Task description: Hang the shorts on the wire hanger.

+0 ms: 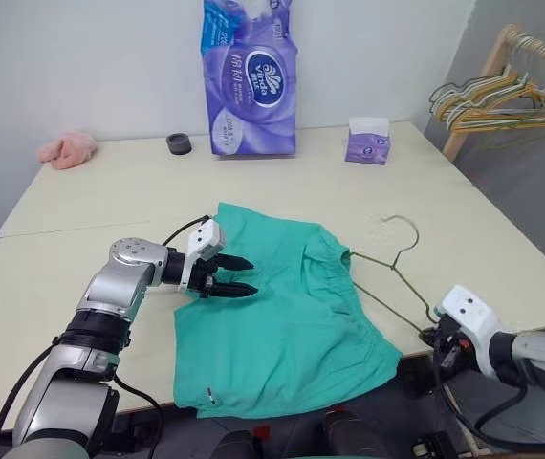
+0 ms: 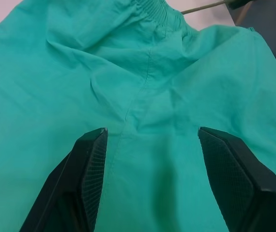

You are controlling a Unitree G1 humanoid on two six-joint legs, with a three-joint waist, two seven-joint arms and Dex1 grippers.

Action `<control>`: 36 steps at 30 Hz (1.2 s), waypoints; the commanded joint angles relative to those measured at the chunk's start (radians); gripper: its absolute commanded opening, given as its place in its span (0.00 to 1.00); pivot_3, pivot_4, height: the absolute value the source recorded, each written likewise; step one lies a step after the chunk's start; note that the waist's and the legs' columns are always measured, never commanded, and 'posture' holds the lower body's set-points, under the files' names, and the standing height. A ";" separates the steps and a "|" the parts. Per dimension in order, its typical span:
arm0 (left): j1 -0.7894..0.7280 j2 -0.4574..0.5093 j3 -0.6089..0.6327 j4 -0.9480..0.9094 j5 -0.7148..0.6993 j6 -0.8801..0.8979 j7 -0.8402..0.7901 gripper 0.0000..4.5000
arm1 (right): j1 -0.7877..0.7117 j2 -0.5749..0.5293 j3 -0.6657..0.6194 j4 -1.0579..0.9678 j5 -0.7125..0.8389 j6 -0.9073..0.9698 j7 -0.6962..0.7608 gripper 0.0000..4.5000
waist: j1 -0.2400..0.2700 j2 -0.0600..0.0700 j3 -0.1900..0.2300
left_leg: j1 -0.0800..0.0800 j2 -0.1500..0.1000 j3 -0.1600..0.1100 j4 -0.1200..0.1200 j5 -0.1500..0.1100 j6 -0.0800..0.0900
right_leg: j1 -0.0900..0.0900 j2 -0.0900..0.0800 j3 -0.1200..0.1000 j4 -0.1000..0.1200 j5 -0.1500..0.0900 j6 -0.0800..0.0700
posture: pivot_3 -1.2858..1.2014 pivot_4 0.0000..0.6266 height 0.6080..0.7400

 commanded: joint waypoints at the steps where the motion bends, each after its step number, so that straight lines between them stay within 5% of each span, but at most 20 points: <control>1: -0.029 -0.004 0.015 -0.002 0.001 -0.024 0.010 0.70 | -0.089 0.002 0.019 0.042 0.070 0.048 0.049 0.00 | 0.000 0.000 0.000 | 0.000 0.000 0.000 0.000 0.000 0.000 | 0.000 0.000 0.000 0.000 0.000 0.000 | 0.43 0.11 1.00; 11: -0.055 -0.052 0.084 0.012 -0.029 0.002 0.131 0.70 | -0.320 0.042 0.059 0.090 0.112 0.074 0.025 0.00 | 0.001 0.000 0.000 | -0.001 0.000 -0.001 0.000 0.000 0.000 | -0.001 -0.001 -0.002 0.001 0.002 -0.004 | 0.44 0.09 1.00; 18: -0.200 -0.105 0.183 0.063 -0.093 0.021 0.213 1.00 | -0.378 0.043 0.122 0.000 0.109 0.059 0.008 0.00 | 0.002 0.000 -0.001 | -0.010 -0.001 -0.008 0.003 0.000 0.000 | -0.007 -0.002 -0.008 0.002 0.004 -0.004 | 0.44 0.08 1.00; 27: -0.290 0.005 0.015 0.034 -0.018 -0.036 -0.112 1.00 | -0.420 -0.030 0.241 -0.056 0.047 -0.041 0.045 0.00 | -0.003 0.002 -0.002 | -0.017 -0.003 -0.007 0.003 0.000 -0.001 | -0.016 -0.004 -0.008 0.005 0.005 -0.005 | 0.44 0.08 1.00; 36: -0.344 -0.047 -0.049 0.143 0.078 -0.231 -0.139 1.00 | -0.432 -0.079 0.315 -0.112 0.004 -0.101 0.072 0.00 | -0.001 0.002 -0.002 | -0.019 -0.003 -0.007 0.005 0.000 -0.001 | -0.017 -0.004 -0.008 0.005 0.005 -0.005 | 0.43 0.09 1.00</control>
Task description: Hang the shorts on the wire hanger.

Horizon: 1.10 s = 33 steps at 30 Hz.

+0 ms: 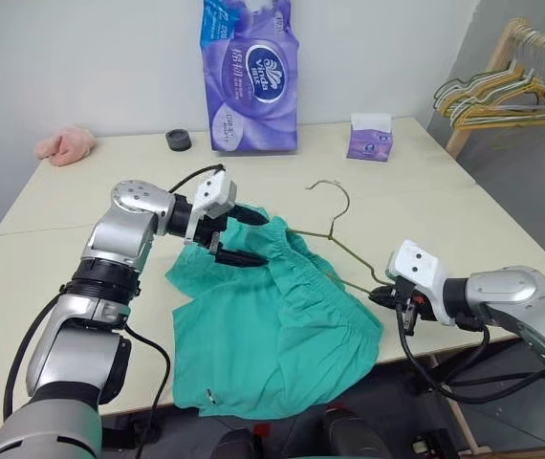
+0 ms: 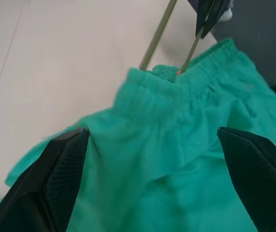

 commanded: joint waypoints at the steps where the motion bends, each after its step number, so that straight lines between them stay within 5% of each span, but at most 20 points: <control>1: -0.047 -0.021 0.001 0.025 0.014 -0.066 0.003 1.00 | -0.024 -0.016 0.000 -0.044 -0.016 -0.030 0.013 0.00 | -0.001 0.000 0.000 | -0.001 0.000 0.000 0.000 0.000 0.000 | 0.000 0.000 0.000 0.000 0.000 0.000 | 0.43 0.09 1.00; 5: -0.031 -0.019 -0.014 0.025 0.023 -0.085 -0.051 1.00 | -0.023 -0.019 0.001 -0.056 -0.022 -0.030 0.016 0.00 | -0.008 0.000 0.000 | -0.002 0.000 0.000 0.003 0.000 0.000 | -0.001 0.000 0.000 0.001 0.000 0.000 | 0.42 0.09 1.00; 10: 0.018 0.092 -0.179 -0.032 -0.026 -0.100 -0.076 1.00 | -0.024 -0.029 -0.007 -0.063 -0.028 -0.034 0.023 0.00 | -0.025 0.001 0.000 | -0.003 0.000 -0.001 0.006 0.000 0.000 | -0.001 0.000 -0.001 0.003 0.000 0.000 | 0.42 0.09 1.00; 20: -0.004 -0.013 -0.142 0.069 0.005 -0.097 -0.074 1.00 | -0.038 -0.021 -0.004 -0.075 -0.029 -0.055 0.032 0.00 | -0.024 0.001 0.000 | -0.006 -0.001 -0.002 0.009 0.000 0.001 | -0.002 -0.001 -0.002 0.005 0.000 0.000 | 0.42 0.09 1.00; 28: 0.016 -0.006 -0.170 0.042 -0.036 -0.061 -0.076 0.56 | -0.035 -0.013 -0.002 -0.078 -0.039 -0.095 0.046 0.00 | -0.027 0.001 0.000 | -0.006 -0.001 -0.002 0.009 -0.001 0.001 | -0.003 -0.001 -0.002 0.008 0.000 0.000 | 0.42 0.09 1.00; 33: 0.022 0.020 -0.187 0.030 -0.059 -0.055 -0.076 0.53 | -0.023 -0.004 -0.008 -0.073 -0.053 -0.129 0.054 0.00 | -0.027 0.001 0.000 | -0.006 -0.001 -0.002 0.010 -0.001 0.001 | -0.003 -0.001 -0.002 0.008 0.000 0.000 | 0.42 0.09 1.00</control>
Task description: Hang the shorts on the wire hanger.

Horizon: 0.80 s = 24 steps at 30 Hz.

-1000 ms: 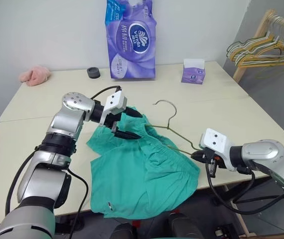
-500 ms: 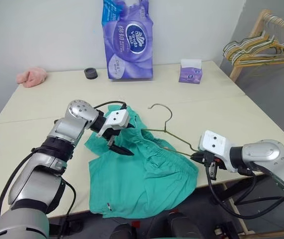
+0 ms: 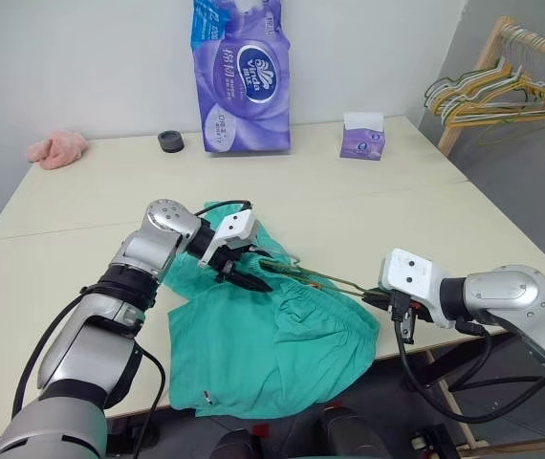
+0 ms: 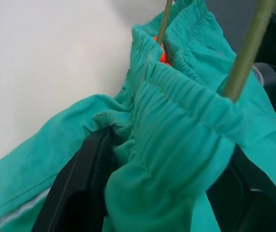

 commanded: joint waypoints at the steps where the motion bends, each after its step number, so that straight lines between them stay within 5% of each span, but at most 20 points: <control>1: -0.004 0.014 -0.016 -0.042 -0.030 -0.021 -0.011 0.52 | -0.013 0.014 -0.018 -0.022 0.003 -0.048 0.015 0.00 | 0.000 0.000 0.000 | 0.000 0.000 0.000 0.000 0.000 0.000 | 0.000 0.000 0.000 0.000 0.000 0.000 | 0.42 0.09 1.00; 11: 0.019 0.056 -0.045 -0.092 -0.073 -0.007 -0.011 0.52 | 0.011 -0.001 -0.012 -0.001 -0.040 -0.158 0.061 0.00 | 0.002 0.000 0.000 | 0.000 0.000 0.000 0.000 0.000 0.000 | 0.000 0.000 0.000 0.000 0.000 0.000 | 0.43 0.09 1.00; 14: 0.021 0.053 -0.032 -0.080 -0.064 -0.017 -0.011 0.52 | 0.009 -0.058 -0.014 0.015 -0.085 -0.224 0.112 0.15 | 0.003 0.000 0.000 | 0.000 0.000 0.000 0.000 0.000 0.000 | 0.000 0.000 0.000 0.000 0.000 0.000 | 0.43 0.09 1.00; 24: 0.046 0.012 0.039 -0.060 -0.039 -0.033 -0.011 0.49 | 0.082 -0.129 -0.177 0.048 -0.069 -0.246 0.133 0.90 | 0.003 0.000 0.000 | 0.000 0.000 0.000 0.001 0.000 0.000 | 0.000 0.000 0.000 0.001 0.000 0.000 | 0.42 0.09 1.00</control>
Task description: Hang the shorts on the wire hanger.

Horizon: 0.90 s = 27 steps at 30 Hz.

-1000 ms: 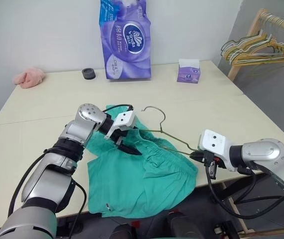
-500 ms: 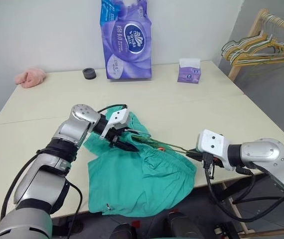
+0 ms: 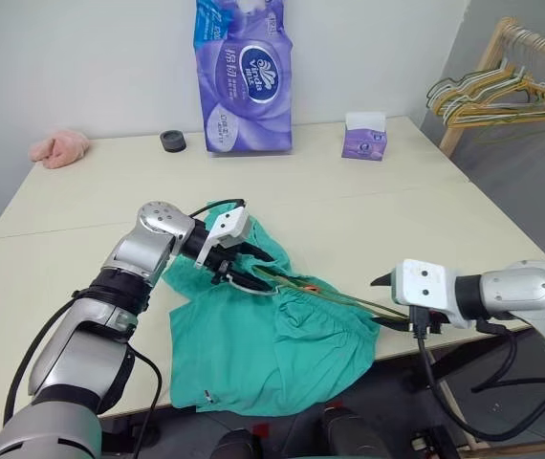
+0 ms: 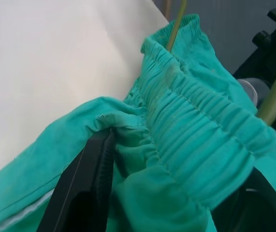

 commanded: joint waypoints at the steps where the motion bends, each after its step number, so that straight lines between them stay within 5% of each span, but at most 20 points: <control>1: 0.017 0.005 0.017 -0.010 0.032 -0.043 -0.013 0.49 | 0.019 -0.006 -0.108 -0.005 0.013 0.008 -0.017 0.98 | 0.000 0.000 0.000 | 0.000 0.000 0.000 0.000 0.000 0.000 | 0.000 0.000 0.000 0.000 0.000 0.000 | 0.42 0.09 1.00; 8: 0.023 -0.012 0.031 0.045 0.061 -0.102 -0.005 0.49 | 0.079 0.004 -0.137 -0.065 0.061 0.042 -0.008 1.00 | -0.001 0.000 0.000 | 0.000 0.000 0.000 0.000 0.000 0.000 | 0.000 0.000 0.000 0.000 0.000 0.000 | 0.42 0.08 1.00; 13: 0.025 -0.030 0.071 0.094 0.062 -0.114 0.037 0.48 | 0.195 -0.040 -0.294 -0.072 0.096 0.051 0.039 1.00 | 0.001 0.000 0.000 | 0.000 0.000 0.000 0.000 0.000 0.000 | 0.000 0.000 0.000 0.000 0.000 0.000 | 0.42 0.09 1.00; 19: 0.027 -0.041 0.119 0.134 0.064 -0.109 0.069 0.47 | 0.422 -0.096 -0.482 -0.006 -0.037 -0.049 0.082 1.00 | 0.011 0.000 -0.001 | 0.000 -0.001 0.001 0.001 0.000 0.000 | 0.001 0.000 0.000 0.001 0.000 0.000 | 0.42 0.09 1.00; 27: 0.005 -0.063 0.228 0.090 -0.035 0.149 0.100 0.47 | 0.566 0.088 -0.544 -0.119 0.078 0.039 0.037 1.00 | 0.014 -0.001 -0.001 | 0.002 0.000 0.001 0.001 0.000 0.000 | 0.001 0.001 0.002 0.003 -0.001 0.001 | 0.42 0.09 1.00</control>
